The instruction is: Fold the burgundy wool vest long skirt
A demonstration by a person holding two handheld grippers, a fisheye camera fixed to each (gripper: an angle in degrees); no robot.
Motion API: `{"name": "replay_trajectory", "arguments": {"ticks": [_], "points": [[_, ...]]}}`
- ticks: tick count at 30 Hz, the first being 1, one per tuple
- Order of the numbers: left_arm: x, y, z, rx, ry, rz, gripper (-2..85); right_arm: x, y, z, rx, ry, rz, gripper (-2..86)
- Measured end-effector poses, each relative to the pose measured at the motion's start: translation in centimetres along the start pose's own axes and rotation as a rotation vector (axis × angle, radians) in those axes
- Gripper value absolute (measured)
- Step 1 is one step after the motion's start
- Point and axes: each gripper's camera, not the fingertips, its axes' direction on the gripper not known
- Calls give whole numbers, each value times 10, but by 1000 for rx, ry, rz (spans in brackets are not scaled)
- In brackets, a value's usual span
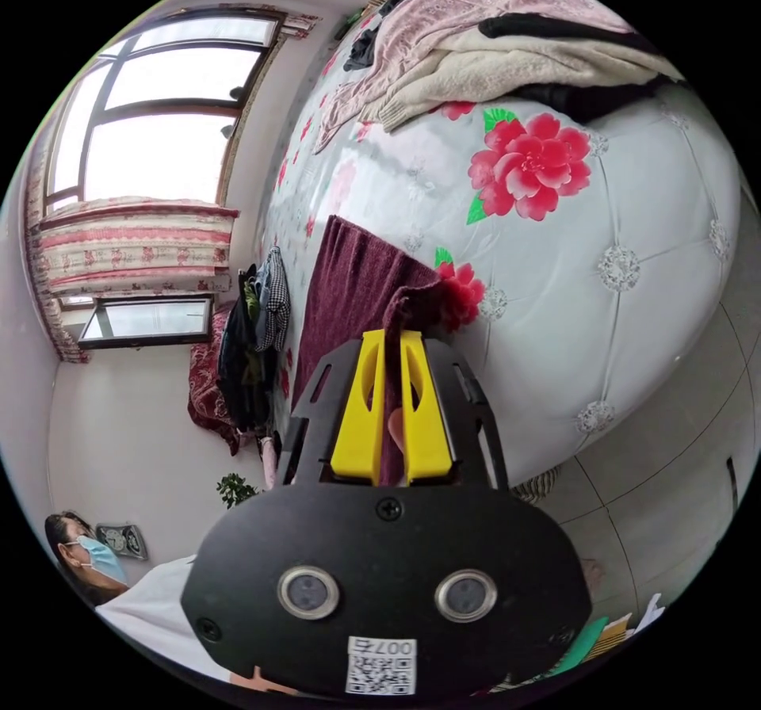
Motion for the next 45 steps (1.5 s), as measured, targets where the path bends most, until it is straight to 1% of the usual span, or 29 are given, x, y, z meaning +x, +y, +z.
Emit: {"name": "replay_trajectory", "arguments": {"ticks": [1, 3, 5, 6, 7, 8, 10, 11, 14, 19, 21, 23, 26, 28, 29, 30, 31, 32, 34, 35, 36, 37, 38, 39, 40, 41, 45], "points": [[10, -5, -5, -12, -49, 34, 9, -2, 0, -2, 4, 5, -4, 4], [27, -5, -34, 107, -82, 106, 2, -2, 0, -4, 5, 14, 0, 4], [45, -1, -90, 291, -101, 192, 0, -3, 1, -7, 10, 26, 0, 4], [47, 0, -103, 329, -121, 207, 1, -3, 2, -7, 12, 29, -3, 4], [49, 2, -124, 386, -174, 226, 5, -2, 3, -8, 15, 33, -5, 4], [46, 2, -135, 407, -223, 230, 12, 0, 5, -7, 17, 32, 0, 5], [29, -5, -132, 358, -227, 199, 34, 4, 8, -6, 23, 20, 19, 5], [12, -8, -122, 311, -193, 122, 57, 8, 10, -6, 31, 8, 38, 6], [-17, -4, -103, 276, -64, 31, 112, 13, 15, -9, 51, -28, 67, 7], [-35, 10, -110, 267, -33, -19, 134, 10, 16, -16, 36, 6, 39, 7], [-33, 16, -105, 223, 42, 11, 136, 10, 17, -15, 34, 12, 39, 6], [-12, 25, -76, 88, 120, 97, 138, 13, 19, -14, 42, -6, 56, 6], [30, 37, -25, -89, 169, 220, 136, 16, 20, -12, 53, -52, 78, 5], [56, 42, 2, -180, 152, 285, 112, 14, 18, -10, 47, -69, 71, 4], [70, 44, 17, -226, 105, 324, 79, 10, 16, -9, 40, -68, 55, 4], [76, 45, 24, -248, 55, 332, 74, 9, 15, -9, 35, -65, 46, 4], [86, 47, 23, -224, -111, 360, 63, 5, 14, -9, 28, -58, 31, 4], [93, 47, 23, -244, -148, 418, 37, 3, 12, -9, 25, -57, 22, 4], [95, 45, 19, -268, -144, 443, 15, 3, 11, -11, 27, -75, 18, 4], [94, 44, 9, -233, -49, 446, 8, 4, 10, -12, 32, -91, 23, 4], [92, 42, 4, -226, -11, 428, 6, 4, 10, -13, 36, -100, 28, 4], [91, 37, -6, -208, 72, 401, 2, 6, 9, -14, 46, -126, 39, 4], [92, 33, -17, -177, 155, 389, 0, 7, 8, -15, 59, -166, 53, 4], [94, 30, -22, -165, 191, 391, -1, 7, 8, -16, 66, -196, 64, 4], [102, 26, -30, -150, 243, 406, -2, 8, 5, -15, 81, -269, 88, 4], [112, 20, -36, -141, 271, 426, -3, 6, 1, -13, 90, -330, 108, 5], [157, -10, -48, -109, 338, 465, 0, -24, -26, 0, 101, -392, 105, 7]]}}
